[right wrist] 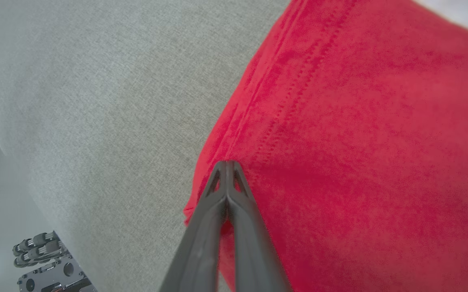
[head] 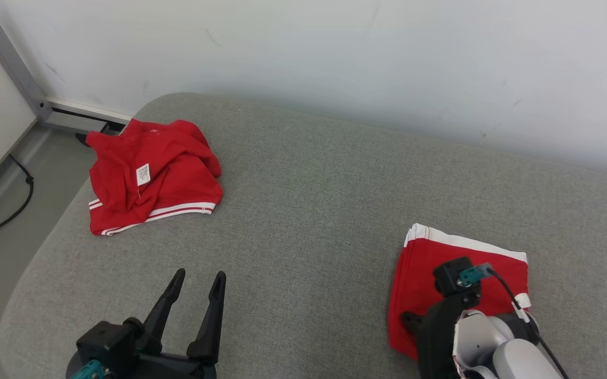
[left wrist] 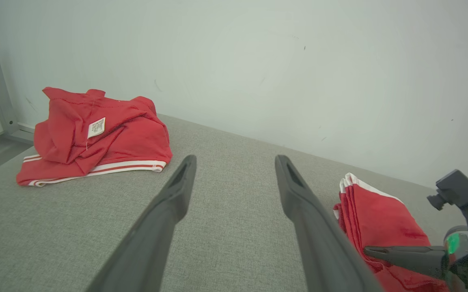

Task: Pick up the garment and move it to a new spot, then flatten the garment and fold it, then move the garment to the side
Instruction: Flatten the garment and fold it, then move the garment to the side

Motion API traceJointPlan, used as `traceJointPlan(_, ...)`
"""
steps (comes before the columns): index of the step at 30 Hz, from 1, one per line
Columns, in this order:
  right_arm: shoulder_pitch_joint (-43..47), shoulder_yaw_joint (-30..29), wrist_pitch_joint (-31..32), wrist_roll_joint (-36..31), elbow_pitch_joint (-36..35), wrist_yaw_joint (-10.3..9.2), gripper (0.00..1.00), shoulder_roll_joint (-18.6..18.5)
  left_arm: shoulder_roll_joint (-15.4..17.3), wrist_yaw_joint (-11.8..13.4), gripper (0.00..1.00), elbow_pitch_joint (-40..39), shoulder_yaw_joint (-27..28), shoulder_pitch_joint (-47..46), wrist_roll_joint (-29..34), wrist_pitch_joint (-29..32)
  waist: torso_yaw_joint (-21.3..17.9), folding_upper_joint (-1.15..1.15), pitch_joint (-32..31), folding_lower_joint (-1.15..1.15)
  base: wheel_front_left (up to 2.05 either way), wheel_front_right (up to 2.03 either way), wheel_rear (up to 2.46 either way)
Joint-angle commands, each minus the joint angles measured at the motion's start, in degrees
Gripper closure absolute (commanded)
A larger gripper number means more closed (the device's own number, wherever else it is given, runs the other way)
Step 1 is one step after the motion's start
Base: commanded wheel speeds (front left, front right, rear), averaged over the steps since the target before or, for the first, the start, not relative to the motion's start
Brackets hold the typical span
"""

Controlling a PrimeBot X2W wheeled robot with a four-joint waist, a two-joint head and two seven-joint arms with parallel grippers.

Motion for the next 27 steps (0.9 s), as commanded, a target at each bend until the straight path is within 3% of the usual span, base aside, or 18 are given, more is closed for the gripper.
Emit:
traceJointPlan(1,-0.3,0.6,0.1,0.6,0.0,-0.10,1.00,-0.3,0.4,0.0,0.00,0.0,0.1,0.2,-0.5,-0.3,0.0,0.00,0.0,0.00,0.00,0.00,0.00)
traceJointPlan(5,-1.4,3.6,-0.3,2.1,-1.3,-0.10,0.99,-0.3,0.5,0.3,0.00,0.0,0.3,0.1,-0.6,-0.5,-0.2,0.00,0.1,0.00,0.00,0.00,0.00)
traceJointPlan(6,-1.8,4.0,-0.5,2.4,-2.0,-0.10,0.87,-0.3,0.5,0.4,0.00,0.0,0.3,0.1,-0.6,-0.5,-0.3,0.00,0.1,0.00,0.00,0.00,0.00)
traceJointPlan(7,-2.2,4.2,-0.7,2.7,-2.7,-0.10,0.72,-0.3,0.6,0.5,0.00,-0.1,0.4,0.2,-0.6,-0.5,-0.3,0.00,0.1,0.00,0.00,0.00,0.00)
traceJointPlan(8,-2.6,4.2,-0.8,2.8,-3.4,-0.10,0.25,-0.3,0.6,0.4,0.00,-0.2,0.4,0.2,-0.6,-0.6,-0.4,0.00,0.0,0.00,0.00,0.00,0.00)
traceJointPlan(9,-2.9,3.7,-0.8,2.5,-4.3,-0.11,0.00,-0.3,0.7,0.5,0.00,-0.2,0.4,0.3,-0.6,-0.6,-0.5,0.00,0.0,0.00,0.00,0.00,0.00)
traceJointPlan(14,-4.0,-2.0,2.7,0.3,-9.2,-0.10,0.00,-0.2,1.0,0.9,0.00,-0.4,0.4,0.7,-0.6,-0.7,-1.2,0.00,-0.1,0.00,0.00,0.00,0.00)
traceJointPlan(20,-2.2,-14.8,9.2,-4.7,-13.9,-0.10,0.00,-0.2,1.3,1.2,0.00,-1.0,0.2,0.6,-0.3,-0.7,-1.7,0.00,0.1,0.00,0.00,0.00,0.00)
traceJointPlan(23,-0.4,-21.7,11.9,-5.6,-14.9,-0.10,0.00,-0.2,1.4,1.3,0.00,-1.2,0.1,0.5,-0.3,-0.9,-2.0,0.00,0.4,0.00,0.00,0.00,0.00)
traceJointPlan(27,1.7,-25.6,12.9,-4.7,-12.9,-0.10,0.00,-0.2,1.5,1.3,0.00,-1.1,0.2,0.3,-0.6,-0.9,-2.3,0.00,0.5,0.00,0.00,0.00,0.00)
